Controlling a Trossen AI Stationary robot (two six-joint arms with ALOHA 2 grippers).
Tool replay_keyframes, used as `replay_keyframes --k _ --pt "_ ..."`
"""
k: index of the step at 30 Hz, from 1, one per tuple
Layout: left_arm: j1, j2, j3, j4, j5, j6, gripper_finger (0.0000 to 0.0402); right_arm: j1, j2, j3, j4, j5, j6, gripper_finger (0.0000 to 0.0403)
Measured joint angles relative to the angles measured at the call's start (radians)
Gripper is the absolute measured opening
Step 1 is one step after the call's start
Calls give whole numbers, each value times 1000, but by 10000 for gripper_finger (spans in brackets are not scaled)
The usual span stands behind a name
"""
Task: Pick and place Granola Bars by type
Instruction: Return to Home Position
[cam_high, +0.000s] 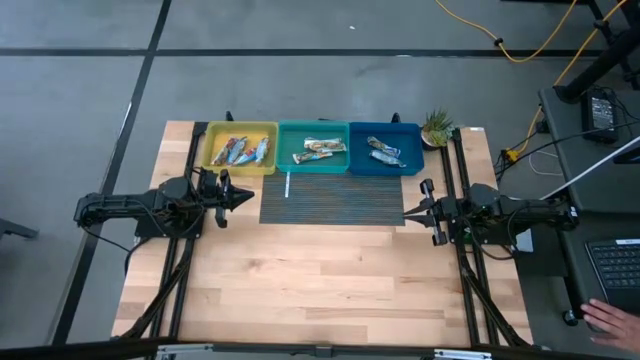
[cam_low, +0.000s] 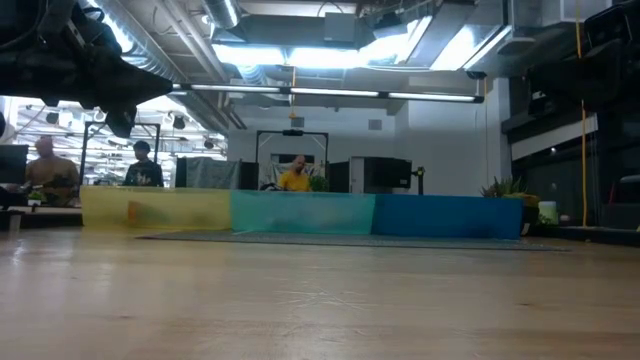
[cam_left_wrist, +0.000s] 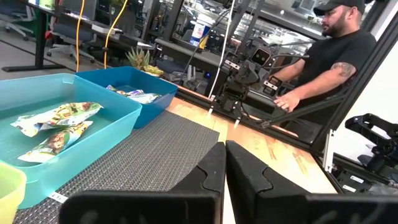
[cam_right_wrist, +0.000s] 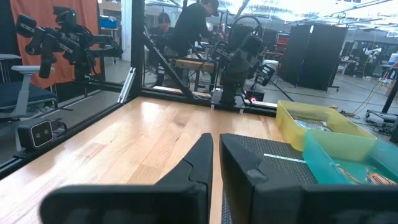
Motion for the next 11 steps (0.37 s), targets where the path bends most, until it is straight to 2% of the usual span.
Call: replay_keyframes --k 11 --pt "0 0 0 0 0 0 6 0 0 0 0 0 0 33"
